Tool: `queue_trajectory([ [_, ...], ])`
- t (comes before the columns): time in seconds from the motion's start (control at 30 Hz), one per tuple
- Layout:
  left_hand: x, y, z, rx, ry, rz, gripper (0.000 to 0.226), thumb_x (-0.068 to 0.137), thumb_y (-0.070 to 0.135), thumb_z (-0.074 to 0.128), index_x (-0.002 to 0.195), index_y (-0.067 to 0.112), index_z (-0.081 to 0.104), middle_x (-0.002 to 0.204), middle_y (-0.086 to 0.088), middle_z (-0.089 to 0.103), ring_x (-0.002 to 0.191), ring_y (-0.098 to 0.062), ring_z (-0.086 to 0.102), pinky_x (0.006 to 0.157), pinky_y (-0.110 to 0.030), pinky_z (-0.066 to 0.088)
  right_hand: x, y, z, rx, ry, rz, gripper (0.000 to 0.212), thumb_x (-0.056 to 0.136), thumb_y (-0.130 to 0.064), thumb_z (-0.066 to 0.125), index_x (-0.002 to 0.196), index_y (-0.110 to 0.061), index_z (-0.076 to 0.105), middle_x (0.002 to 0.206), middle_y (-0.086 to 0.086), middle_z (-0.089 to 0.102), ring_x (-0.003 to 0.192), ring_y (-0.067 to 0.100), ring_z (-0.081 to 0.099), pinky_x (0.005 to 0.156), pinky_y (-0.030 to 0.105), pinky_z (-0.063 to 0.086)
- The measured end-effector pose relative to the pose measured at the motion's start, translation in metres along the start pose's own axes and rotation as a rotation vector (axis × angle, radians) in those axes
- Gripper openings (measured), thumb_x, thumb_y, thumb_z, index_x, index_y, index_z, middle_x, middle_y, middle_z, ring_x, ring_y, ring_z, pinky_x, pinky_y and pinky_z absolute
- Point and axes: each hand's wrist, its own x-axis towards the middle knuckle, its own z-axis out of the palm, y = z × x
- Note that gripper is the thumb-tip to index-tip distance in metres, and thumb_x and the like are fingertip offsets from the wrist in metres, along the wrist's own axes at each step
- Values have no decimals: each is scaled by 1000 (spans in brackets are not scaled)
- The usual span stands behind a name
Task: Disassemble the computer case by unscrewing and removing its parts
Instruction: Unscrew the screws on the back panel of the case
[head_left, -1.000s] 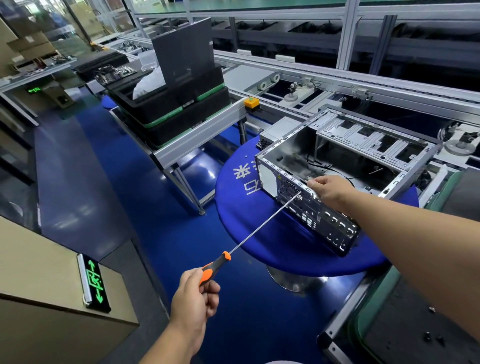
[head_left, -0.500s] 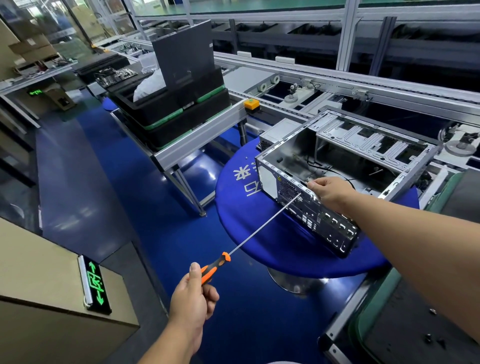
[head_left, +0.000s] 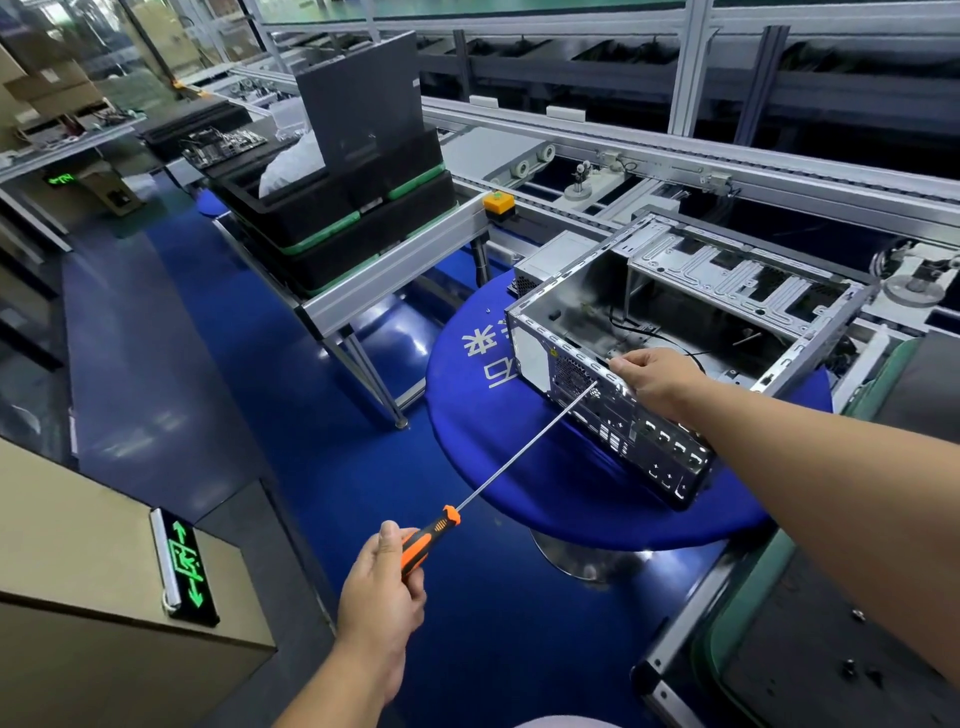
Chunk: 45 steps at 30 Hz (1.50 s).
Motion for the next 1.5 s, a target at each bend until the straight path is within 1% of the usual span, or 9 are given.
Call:
queue_trajectory([
  [0.17,2,1,-2,-30,-16,56,11,107,20,55,102,12,60,78,-5,54,53,-14,44,45,-28,31,-8,-10,-2,-68,139,-98,19,100,-39,59,93,-24,67,76,-5,66,76,21,62,68,30,40],
  [0.27,1,1,-1,25,-18,86,20,109,26,55,103,8,60,78,-5,56,55,-14,44,46,-26,32,-38,-20,2,-178,429,-320,14,95,-44,53,101,-33,60,72,-12,64,66,20,59,63,30,42],
  [0.37,0,3,-2,96,-13,80,35,110,39,51,97,7,58,71,-7,57,53,-16,41,45,-27,31,-80,-21,36,-57,453,-446,15,87,-43,53,97,-34,60,65,-13,61,59,15,56,57,26,41],
  [0.5,1,7,-2,104,7,-3,48,106,56,50,102,11,65,62,-8,55,48,-15,39,43,-26,29,-99,-25,82,377,230,-30,9,91,-31,61,84,-29,67,66,-9,63,57,10,53,56,28,41],
  [0.63,3,11,-1,75,38,-62,51,104,60,51,110,14,71,58,-7,53,43,-12,39,39,-24,28,-78,-34,85,976,-12,503,23,99,-40,58,102,-21,70,53,-5,30,46,15,24,48,27,21],
  [0.83,0,16,-1,0,38,-167,57,102,63,54,108,8,69,57,-10,50,43,-15,33,38,-23,25,-53,-41,74,1270,-96,484,31,109,-35,42,119,-23,68,52,-7,21,43,11,13,47,25,17],
  [1.0,-2,21,-2,-36,4,-209,49,102,60,56,104,14,68,61,-10,54,43,-15,39,40,-22,27,-50,-43,77,1225,-91,514,25,107,-25,46,107,-26,71,49,-7,21,44,10,15,50,25,18],
  [1.23,0,17,-4,-21,-36,-58,18,107,24,56,117,12,66,79,-7,68,55,-16,54,46,-27,34,-47,-53,76,1145,5,621,22,104,-39,58,97,-26,75,64,-10,40,51,11,21,48,24,24],
  [1.5,-2,17,-8,92,-25,96,15,101,17,63,108,29,68,84,-2,70,63,-17,58,47,-27,39,-44,-57,76,1126,56,674,26,97,-41,69,78,-22,67,73,-8,45,54,11,24,46,23,23],
])
